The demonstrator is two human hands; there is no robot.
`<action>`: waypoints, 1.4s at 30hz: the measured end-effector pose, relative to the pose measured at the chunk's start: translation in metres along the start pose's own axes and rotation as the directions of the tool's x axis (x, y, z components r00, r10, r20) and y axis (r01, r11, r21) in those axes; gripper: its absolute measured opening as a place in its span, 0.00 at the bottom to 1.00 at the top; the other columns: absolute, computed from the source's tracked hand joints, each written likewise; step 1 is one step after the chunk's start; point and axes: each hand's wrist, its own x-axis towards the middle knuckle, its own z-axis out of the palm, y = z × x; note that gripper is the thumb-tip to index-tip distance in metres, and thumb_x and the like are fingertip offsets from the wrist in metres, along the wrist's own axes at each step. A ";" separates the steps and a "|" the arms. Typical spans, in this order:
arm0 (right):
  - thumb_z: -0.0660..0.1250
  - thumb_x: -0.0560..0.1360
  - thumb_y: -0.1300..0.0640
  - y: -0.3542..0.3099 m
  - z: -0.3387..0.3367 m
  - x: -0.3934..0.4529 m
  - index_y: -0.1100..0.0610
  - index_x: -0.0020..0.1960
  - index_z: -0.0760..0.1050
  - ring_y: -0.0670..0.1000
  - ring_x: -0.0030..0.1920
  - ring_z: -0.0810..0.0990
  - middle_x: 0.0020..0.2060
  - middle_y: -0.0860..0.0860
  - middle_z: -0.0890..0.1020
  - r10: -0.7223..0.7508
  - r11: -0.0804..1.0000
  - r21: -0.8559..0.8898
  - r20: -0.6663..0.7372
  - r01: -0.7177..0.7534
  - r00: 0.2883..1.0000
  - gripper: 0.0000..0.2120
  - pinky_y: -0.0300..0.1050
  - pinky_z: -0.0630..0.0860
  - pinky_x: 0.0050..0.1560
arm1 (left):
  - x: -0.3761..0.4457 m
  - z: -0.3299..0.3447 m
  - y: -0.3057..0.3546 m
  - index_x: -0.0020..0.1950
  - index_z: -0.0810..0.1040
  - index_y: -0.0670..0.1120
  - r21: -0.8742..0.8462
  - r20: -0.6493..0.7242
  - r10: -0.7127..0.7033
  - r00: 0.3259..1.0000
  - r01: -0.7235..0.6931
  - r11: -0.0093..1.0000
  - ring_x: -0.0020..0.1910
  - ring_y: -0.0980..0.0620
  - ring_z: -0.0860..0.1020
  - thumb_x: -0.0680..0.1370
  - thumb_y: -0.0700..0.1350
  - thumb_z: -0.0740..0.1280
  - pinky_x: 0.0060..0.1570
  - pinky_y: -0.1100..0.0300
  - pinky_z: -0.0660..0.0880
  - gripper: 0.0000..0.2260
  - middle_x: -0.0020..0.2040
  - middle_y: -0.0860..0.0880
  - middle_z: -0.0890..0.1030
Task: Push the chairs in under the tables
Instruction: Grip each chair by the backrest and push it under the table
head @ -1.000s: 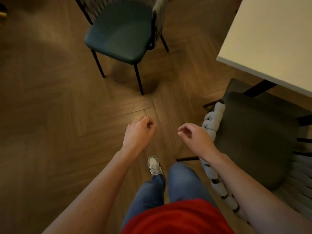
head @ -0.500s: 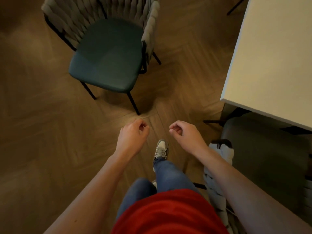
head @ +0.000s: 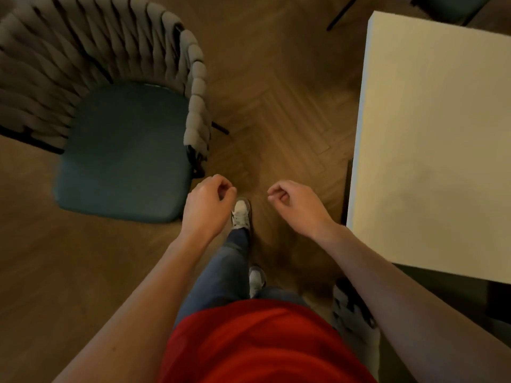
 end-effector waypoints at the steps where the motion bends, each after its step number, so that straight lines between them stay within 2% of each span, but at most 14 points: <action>1: 0.65 0.80 0.50 -0.001 -0.008 0.017 0.48 0.58 0.77 0.40 0.50 0.77 0.49 0.43 0.79 0.012 1.000 -0.011 -0.008 -0.012 1.000 0.08 0.43 0.78 0.54 | 0.020 -0.003 0.005 0.52 0.79 0.50 -0.003 0.009 0.003 1.000 -0.003 1.000 0.45 0.57 0.77 0.79 0.49 0.65 0.48 0.54 0.78 0.06 0.46 0.54 0.79; 7: 0.66 0.79 0.54 -0.008 -0.064 0.108 0.53 0.54 0.79 0.43 0.48 0.78 0.47 0.46 0.80 0.028 1.000 -0.010 -0.114 -0.030 0.993 0.06 0.47 0.78 0.53 | 0.135 -0.032 0.030 0.55 0.78 0.50 -0.009 0.081 -0.006 0.997 0.006 1.000 0.44 0.57 0.78 0.80 0.48 0.65 0.48 0.52 0.80 0.06 0.46 0.55 0.79; 13: 0.66 0.79 0.52 -0.006 -0.122 0.193 0.52 0.53 0.79 0.44 0.50 0.78 0.47 0.45 0.80 -0.005 1.000 0.003 -0.123 0.005 0.992 0.06 0.46 0.78 0.52 | 0.240 -0.052 0.057 0.53 0.79 0.50 0.004 0.003 -0.069 0.998 0.069 0.998 0.44 0.54 0.78 0.80 0.48 0.64 0.48 0.49 0.78 0.06 0.44 0.54 0.79; 18: 0.65 0.79 0.51 0.001 -0.178 0.287 0.50 0.53 0.78 0.43 0.50 0.78 0.48 0.44 0.80 -0.068 0.996 -0.051 -0.017 0.067 0.998 0.06 0.48 0.78 0.52 | 0.317 -0.051 0.084 0.51 0.78 0.50 0.001 -0.057 -0.173 0.983 0.173 0.985 0.44 0.53 0.78 0.80 0.48 0.64 0.45 0.52 0.78 0.05 0.43 0.53 0.79; 20: 0.66 0.79 0.52 0.000 -0.202 0.325 0.50 0.53 0.78 0.44 0.50 0.77 0.48 0.45 0.80 -0.112 0.991 -0.074 0.025 0.113 0.993 0.05 0.47 0.77 0.52 | 0.345 -0.051 0.097 0.51 0.78 0.50 -0.023 -0.097 -0.227 0.969 0.226 0.974 0.43 0.53 0.78 0.80 0.48 0.64 0.46 0.50 0.79 0.04 0.42 0.53 0.78; 25: 0.67 0.79 0.54 -0.019 -0.255 0.407 0.51 0.53 0.79 0.45 0.52 0.74 0.46 0.43 0.78 -0.220 0.951 -0.187 0.148 0.245 0.964 0.05 0.42 0.69 0.50 | 0.400 -0.058 0.114 0.47 0.77 0.51 -0.111 -0.226 -0.373 0.900 0.357 0.928 0.43 0.52 0.78 0.78 0.48 0.64 0.48 0.48 0.78 0.04 0.41 0.53 0.79; 27: 0.66 0.79 0.53 -0.036 -0.266 0.441 0.51 0.54 0.79 0.45 0.53 0.74 0.47 0.43 0.78 -0.266 0.924 -0.221 0.210 0.311 0.941 0.06 0.42 0.69 0.51 | 0.415 -0.065 0.116 0.47 0.78 0.50 -0.142 -0.268 -0.415 0.870 0.390 0.910 0.44 0.52 0.78 0.78 0.48 0.64 0.49 0.48 0.78 0.04 0.43 0.52 0.80; 32: 0.65 0.80 0.51 -0.092 -0.261 0.525 0.49 0.56 0.78 0.44 0.54 0.74 0.49 0.42 0.78 -0.371 0.837 -0.248 0.397 0.487 0.839 0.07 0.43 0.73 0.53 | 0.458 -0.084 0.090 0.48 0.78 0.49 -0.216 -0.326 -0.540 0.776 0.495 0.841 0.44 0.52 0.78 0.78 0.49 0.64 0.49 0.47 0.78 0.06 0.44 0.52 0.80; 36: 0.65 0.79 0.53 -0.140 -0.230 0.595 0.53 0.55 0.79 0.47 0.53 0.74 0.50 0.46 0.80 -0.434 0.739 -0.251 0.532 0.625 0.727 0.08 0.44 0.71 0.54 | 0.496 -0.103 0.052 0.50 0.77 0.48 -0.286 -0.390 -0.637 0.665 0.570 0.770 0.47 0.49 0.77 0.79 0.49 0.63 0.50 0.46 0.77 0.07 0.47 0.50 0.78; 39: 0.65 0.79 0.53 -0.181 -0.200 0.646 0.53 0.54 0.78 0.49 0.51 0.74 0.47 0.47 0.80 -0.465 0.659 -0.218 0.634 0.720 0.618 0.07 0.45 0.72 0.52 | 0.521 -0.122 0.026 0.50 0.77 0.46 -0.353 -0.408 -0.725 0.555 0.636 0.686 0.48 0.46 0.76 0.79 0.49 0.63 0.50 0.45 0.75 0.08 0.48 0.48 0.76; 42: 0.66 0.78 0.53 -0.229 -0.168 0.690 0.53 0.54 0.79 0.50 0.50 0.75 0.47 0.48 0.81 -0.471 0.571 -0.157 0.742 0.806 0.478 0.07 0.49 0.74 0.53 | 0.534 -0.145 0.006 0.51 0.76 0.46 -0.418 -0.381 -0.802 0.460 0.688 0.593 0.49 0.45 0.76 0.79 0.50 0.64 0.49 0.48 0.73 0.08 0.49 0.47 0.76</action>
